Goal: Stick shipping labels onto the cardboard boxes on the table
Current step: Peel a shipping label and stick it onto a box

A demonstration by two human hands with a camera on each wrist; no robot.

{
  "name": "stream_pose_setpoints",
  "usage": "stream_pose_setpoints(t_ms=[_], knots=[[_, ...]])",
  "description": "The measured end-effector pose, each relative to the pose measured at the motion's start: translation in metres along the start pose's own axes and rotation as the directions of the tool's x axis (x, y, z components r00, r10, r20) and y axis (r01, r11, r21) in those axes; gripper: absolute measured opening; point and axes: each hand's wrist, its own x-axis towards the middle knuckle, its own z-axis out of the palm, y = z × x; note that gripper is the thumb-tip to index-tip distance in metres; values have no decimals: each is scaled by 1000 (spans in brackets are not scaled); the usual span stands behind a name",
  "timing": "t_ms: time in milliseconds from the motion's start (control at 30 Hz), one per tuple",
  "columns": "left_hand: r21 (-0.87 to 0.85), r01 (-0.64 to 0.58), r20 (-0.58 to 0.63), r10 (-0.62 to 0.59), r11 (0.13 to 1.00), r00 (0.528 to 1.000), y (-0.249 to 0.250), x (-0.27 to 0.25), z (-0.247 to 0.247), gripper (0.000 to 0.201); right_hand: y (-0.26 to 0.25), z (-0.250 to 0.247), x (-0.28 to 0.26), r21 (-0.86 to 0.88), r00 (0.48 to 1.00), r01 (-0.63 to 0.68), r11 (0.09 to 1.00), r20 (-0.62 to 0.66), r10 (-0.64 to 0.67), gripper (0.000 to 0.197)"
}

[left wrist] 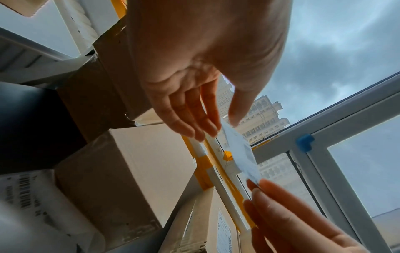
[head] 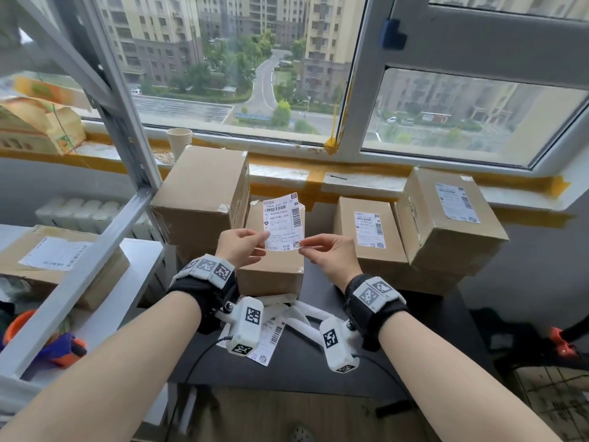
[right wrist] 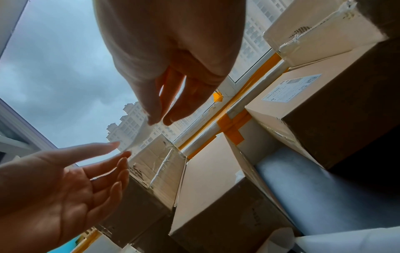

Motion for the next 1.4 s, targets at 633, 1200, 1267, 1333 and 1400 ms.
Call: stream_pose_setpoints(t_ms=[633,1200,1267,1333,1400], knots=[[107,54,-73,-46,993,996,-32,68,22,6,54,15,75,-73,943,-324,943,59,329,12],[482,106,-300,51,870,953,-54,98,22,15,66,45,108,-469,926,-305,829,56,372,17],[487,119,-326,53,865,944,-54,98,22,19,67,47,109,-500,924,-312,808,40,381,18],[488,125,-335,53,864,941,-55,100,22,21,68,48,111,-510,920,-323,797,29,391,20],[488,121,-327,52,864,944,-55,102,21,22,68,49,113,-512,919,-332,792,14,393,21]])
